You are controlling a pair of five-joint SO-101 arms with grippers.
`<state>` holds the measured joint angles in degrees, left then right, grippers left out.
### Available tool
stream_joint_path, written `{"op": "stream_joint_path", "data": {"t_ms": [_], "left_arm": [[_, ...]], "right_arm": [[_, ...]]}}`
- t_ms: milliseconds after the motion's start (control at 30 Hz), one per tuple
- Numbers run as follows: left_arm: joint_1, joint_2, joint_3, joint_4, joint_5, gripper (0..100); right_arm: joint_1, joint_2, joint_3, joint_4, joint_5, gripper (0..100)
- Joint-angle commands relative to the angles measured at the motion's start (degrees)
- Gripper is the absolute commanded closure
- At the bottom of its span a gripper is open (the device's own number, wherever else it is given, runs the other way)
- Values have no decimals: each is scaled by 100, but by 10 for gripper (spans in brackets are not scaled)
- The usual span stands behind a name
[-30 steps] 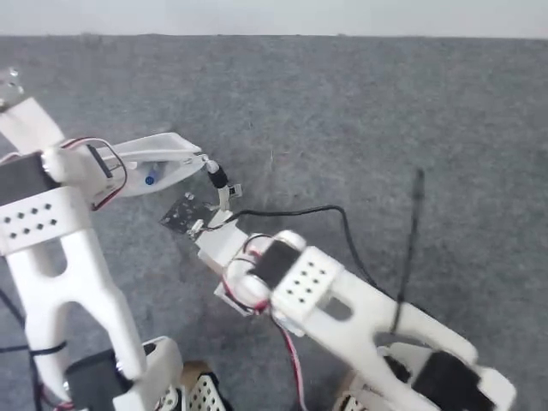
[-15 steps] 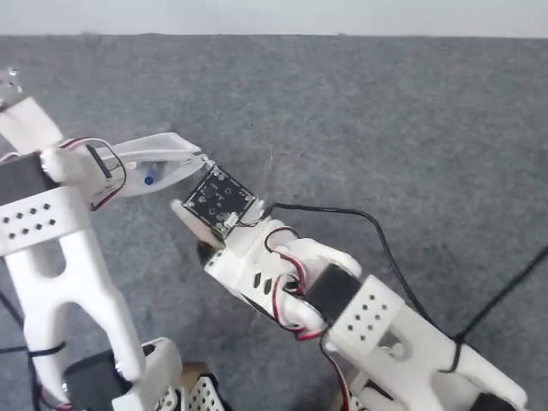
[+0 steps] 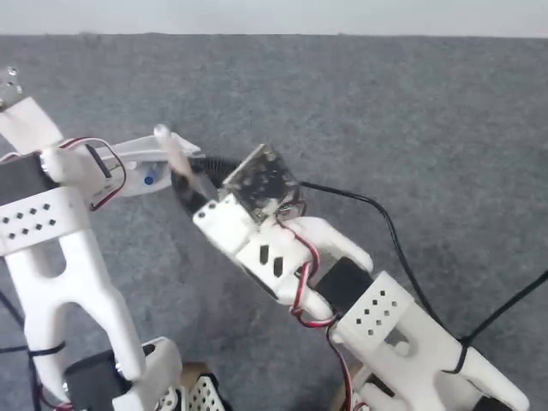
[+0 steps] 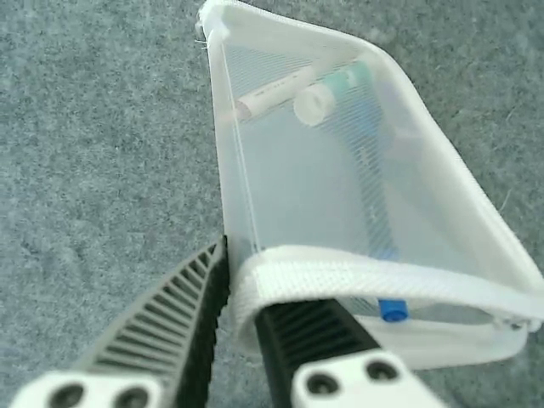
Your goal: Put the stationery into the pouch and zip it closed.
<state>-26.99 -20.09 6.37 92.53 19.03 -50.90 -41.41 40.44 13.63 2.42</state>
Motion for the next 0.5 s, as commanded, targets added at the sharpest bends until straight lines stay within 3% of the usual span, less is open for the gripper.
{"op": "stream_joint_path", "data": {"t_ms": [0, 167, 467], "left_arm": [[0, -44, -110, -114, 70, 989], [0, -44, -110, -114, 70, 989], [0, -44, -110, -114, 70, 989]], "right_arm": [[66, -242, -70, -848, 44, 992], [57, 31, -70, -1956, 44, 992], [66, 1807, -70, -4347, 44, 992]]}}
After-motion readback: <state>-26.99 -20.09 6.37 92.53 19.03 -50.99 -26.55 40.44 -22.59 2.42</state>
